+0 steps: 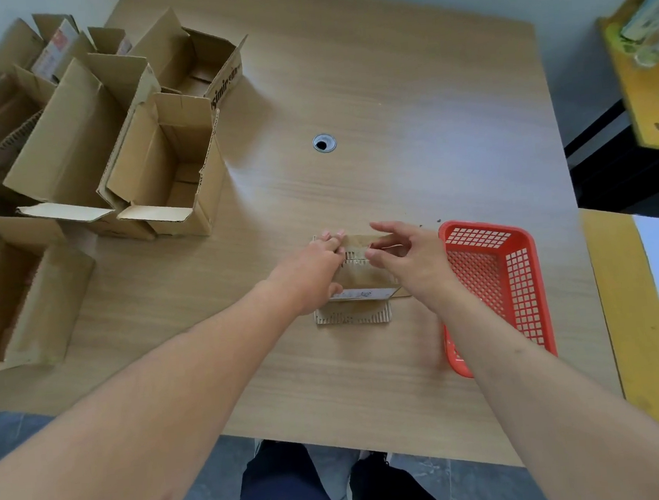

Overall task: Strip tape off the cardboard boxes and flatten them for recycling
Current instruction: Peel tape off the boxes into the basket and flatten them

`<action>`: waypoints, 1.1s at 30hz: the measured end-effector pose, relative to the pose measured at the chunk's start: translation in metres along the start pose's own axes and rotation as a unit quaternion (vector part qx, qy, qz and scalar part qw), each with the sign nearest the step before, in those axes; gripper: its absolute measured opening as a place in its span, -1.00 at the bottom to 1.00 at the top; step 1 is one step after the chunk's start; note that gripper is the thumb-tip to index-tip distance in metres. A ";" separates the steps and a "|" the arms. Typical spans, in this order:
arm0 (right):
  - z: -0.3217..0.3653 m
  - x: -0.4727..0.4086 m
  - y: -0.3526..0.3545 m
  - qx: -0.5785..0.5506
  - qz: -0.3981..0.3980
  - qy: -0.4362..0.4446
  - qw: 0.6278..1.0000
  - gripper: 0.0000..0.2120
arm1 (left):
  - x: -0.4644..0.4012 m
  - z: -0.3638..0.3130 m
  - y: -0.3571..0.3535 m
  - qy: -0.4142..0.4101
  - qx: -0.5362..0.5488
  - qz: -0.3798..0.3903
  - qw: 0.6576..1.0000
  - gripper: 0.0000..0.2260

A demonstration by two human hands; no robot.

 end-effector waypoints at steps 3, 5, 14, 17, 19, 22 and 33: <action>0.004 0.002 -0.012 -0.008 0.078 0.001 0.997 -0.70 | 0.002 -0.001 -0.001 -0.002 0.006 -0.008 1.000 -0.37; 0.004 0.002 -0.015 -0.011 0.086 -0.008 0.996 -0.72 | 0.004 -0.001 -0.002 -0.003 0.013 -0.016 1.000 -0.38; 0.008 0.000 -0.019 0.234 0.109 0.118 0.959 -0.70 | 0.008 0.002 -0.008 -0.010 0.037 -0.032 0.999 -0.40; 0.009 0.003 -0.022 0.249 0.104 0.165 0.949 -0.66 | 0.008 0.002 -0.007 -0.010 0.045 -0.031 0.998 -0.42; 0.005 0.003 -0.025 0.255 0.093 0.198 0.942 -0.73 | 0.008 0.001 -0.007 -0.010 0.045 -0.032 0.998 -0.43; 0.000 0.003 -0.030 0.281 0.053 0.239 0.928 -0.92 | 0.009 0.000 -0.007 -0.011 0.043 -0.034 0.998 -0.42; 0.000 -0.002 -0.009 0.011 -0.101 -0.089 0.991 -0.90 | 0.010 -0.002 -0.009 0.003 0.033 -0.035 0.999 -0.41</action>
Point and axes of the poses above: each hand's wrist, its own x-axis away from the middle knuckle, its own y-axis out of the back of the hand, z = x × y, the point moved 5 cm from there along -x, towards the middle knuckle, and after that the axes turned 5 degrees about -y, right-handed, at the moved point
